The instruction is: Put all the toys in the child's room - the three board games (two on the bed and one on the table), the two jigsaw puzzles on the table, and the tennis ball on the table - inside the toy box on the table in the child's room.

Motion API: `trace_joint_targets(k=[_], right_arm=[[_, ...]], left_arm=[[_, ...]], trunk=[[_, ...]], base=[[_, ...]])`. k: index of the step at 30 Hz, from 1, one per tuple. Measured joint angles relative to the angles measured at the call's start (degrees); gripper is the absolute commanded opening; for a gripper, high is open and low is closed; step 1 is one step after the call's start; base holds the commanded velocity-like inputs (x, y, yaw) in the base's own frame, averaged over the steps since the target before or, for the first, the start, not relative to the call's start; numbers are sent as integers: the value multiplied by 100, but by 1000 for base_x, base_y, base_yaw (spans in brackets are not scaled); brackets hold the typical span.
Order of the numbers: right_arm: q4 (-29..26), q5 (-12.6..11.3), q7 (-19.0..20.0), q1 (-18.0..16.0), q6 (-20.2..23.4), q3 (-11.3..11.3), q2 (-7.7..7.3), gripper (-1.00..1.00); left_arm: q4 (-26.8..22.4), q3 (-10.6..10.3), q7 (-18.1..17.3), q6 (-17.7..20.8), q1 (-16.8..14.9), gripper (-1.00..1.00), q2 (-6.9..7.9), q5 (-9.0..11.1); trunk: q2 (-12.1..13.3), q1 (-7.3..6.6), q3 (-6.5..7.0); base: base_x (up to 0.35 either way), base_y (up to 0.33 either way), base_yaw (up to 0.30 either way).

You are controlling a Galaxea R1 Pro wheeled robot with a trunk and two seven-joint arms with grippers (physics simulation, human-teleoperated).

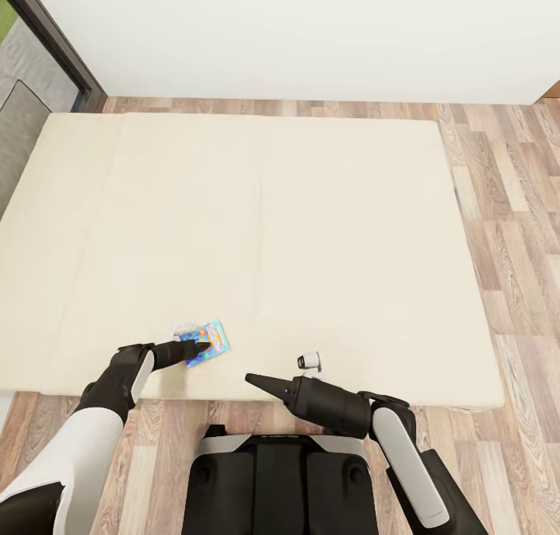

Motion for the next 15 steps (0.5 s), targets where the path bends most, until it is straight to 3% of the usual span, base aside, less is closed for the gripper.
trace_joint_targets(k=[15], right_arm=[[0,0,0,0,-5,2,0,100]], left_arm=[[0,-11,203,-17,0,100,-11,5]], trunk=[[0,0,0]], base=[[0,-54,0]])
